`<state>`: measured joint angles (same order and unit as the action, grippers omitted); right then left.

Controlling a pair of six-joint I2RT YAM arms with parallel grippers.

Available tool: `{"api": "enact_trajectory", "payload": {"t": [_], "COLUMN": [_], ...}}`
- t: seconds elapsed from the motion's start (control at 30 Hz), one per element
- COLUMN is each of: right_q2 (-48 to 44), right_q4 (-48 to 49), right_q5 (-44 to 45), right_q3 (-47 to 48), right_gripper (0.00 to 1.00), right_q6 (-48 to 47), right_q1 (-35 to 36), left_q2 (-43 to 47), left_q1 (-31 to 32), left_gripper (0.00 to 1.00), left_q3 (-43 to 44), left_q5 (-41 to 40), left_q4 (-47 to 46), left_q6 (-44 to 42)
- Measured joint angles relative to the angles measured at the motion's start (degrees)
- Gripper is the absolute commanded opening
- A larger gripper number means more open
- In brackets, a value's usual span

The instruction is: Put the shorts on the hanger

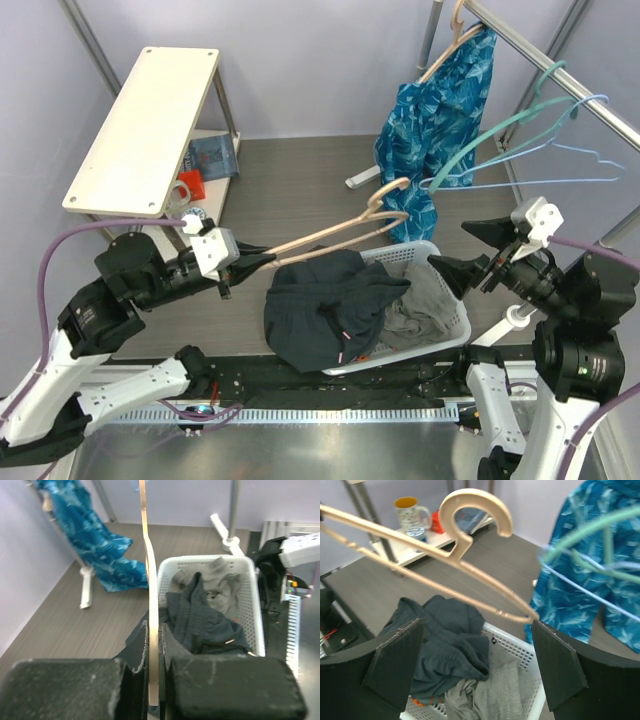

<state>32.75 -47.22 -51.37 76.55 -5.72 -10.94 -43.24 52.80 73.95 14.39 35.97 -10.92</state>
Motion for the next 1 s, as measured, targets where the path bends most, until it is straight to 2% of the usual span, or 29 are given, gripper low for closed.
{"api": "enact_trajectory", "payload": {"t": [0.07,0.23,0.37,0.47,0.57,0.7,0.77,1.0], "right_q2": [1.4,3.1,6.0,11.8,19.4,31.5,35.4,42.3], "right_q4": [1.3,16.0,28.0,34.9,35.5,32.7,32.9,35.9], "right_q5": [-2.8,-4.0,-1.9,0.3,4.9,12.7,14.8,27.1], "right_q3": [-0.3,-6.5,-11.1,-10.5,-4.6,8.3,11.9,15.8], "right_gripper": [0.85,0.81,0.78,0.77,0.78,0.88,0.88,0.89], "right_q6": [1.7,19.9,36.3,45.0,47.4,44.3,43.5,48.5], "right_q1": [0.0,0.0,0.0,0.9,6.4,22.0,26.8,31.4], "left_q2": [1.6,4.2,5.4,6.0,6.2,5.5,5.1,3.7], "left_q1": [-2.7,-7.3,-7.4,-7.4,-7.5,-7.5,-7.5,-7.5], "left_gripper": [0.0,0.0,0.0,0.0,0.0,0.0,0.0,0.0], "left_q3": [-1.3,-4.7,-5.8,-5.8,-5.8,-6.1,-7.1,-15.4], "left_q5": [-0.6,-5.3,-9.5,-13.2,-16.0,-18.9,-20.8,-26.4], "left_q4": [0.0,-0.2,-0.1,-1.3,-3.7,-7.1,-10.0,-22.1], "left_q6": [0.5,0.9,-2.4,-8.5,-15.8,-26.2,-32.4,-54.3]}}
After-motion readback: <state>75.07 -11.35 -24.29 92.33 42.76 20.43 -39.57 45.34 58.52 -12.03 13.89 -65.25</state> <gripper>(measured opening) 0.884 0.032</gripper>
